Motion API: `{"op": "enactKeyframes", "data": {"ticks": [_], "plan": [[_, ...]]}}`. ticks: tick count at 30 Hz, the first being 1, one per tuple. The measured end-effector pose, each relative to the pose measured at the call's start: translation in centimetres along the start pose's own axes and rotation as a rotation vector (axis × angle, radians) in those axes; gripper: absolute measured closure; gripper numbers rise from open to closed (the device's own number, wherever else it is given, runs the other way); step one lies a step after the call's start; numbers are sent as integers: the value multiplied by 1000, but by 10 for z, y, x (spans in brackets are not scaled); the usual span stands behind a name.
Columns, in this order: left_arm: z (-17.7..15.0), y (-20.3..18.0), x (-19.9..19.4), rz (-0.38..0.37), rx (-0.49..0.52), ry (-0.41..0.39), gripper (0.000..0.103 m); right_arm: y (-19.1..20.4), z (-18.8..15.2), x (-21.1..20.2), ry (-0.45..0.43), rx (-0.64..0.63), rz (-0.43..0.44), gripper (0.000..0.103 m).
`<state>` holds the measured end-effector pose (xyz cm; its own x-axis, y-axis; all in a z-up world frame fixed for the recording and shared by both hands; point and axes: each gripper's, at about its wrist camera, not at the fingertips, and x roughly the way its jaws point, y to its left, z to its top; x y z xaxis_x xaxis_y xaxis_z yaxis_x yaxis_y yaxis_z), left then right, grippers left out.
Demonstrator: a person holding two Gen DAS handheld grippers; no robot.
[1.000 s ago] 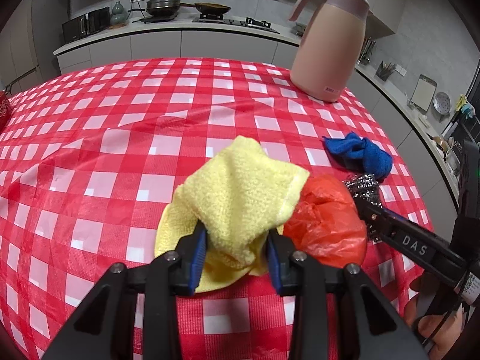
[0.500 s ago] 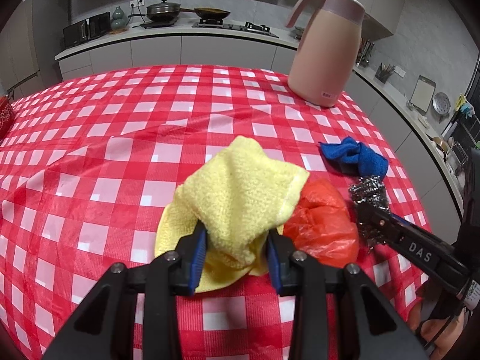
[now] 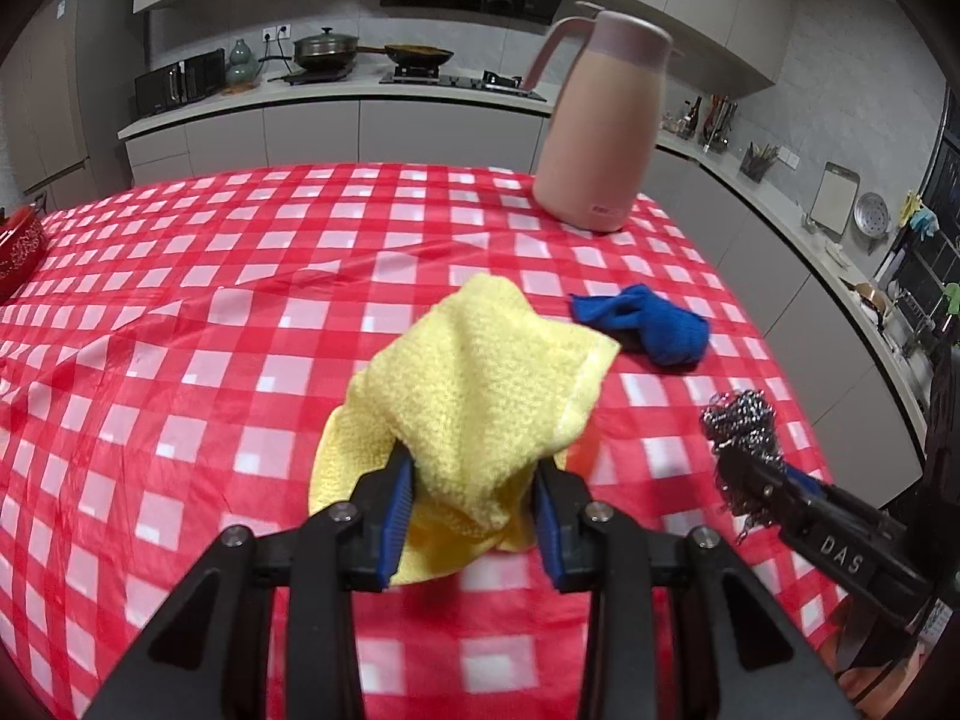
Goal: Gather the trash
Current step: 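Carry the yellow cloth and steel wool toward the black bin with both tools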
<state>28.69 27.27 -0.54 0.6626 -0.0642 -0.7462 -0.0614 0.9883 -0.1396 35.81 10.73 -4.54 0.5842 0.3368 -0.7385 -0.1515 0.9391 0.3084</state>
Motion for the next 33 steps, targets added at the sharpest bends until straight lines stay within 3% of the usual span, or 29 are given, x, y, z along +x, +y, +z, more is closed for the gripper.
{"op": "enactKeyframes", "data": {"ticks": [11,23,33], "plan": [[-24,-75,-13,-71,50,19,66,-54,-15,-45,-14,31,15,63],[-37,-132,-1,-239,156,67,66,-105,-37,-86,-44,170,-128,63],[-48,-196,-3,-266,208,61,66,-158,-43,-120,-79,219,-150,63]]}}
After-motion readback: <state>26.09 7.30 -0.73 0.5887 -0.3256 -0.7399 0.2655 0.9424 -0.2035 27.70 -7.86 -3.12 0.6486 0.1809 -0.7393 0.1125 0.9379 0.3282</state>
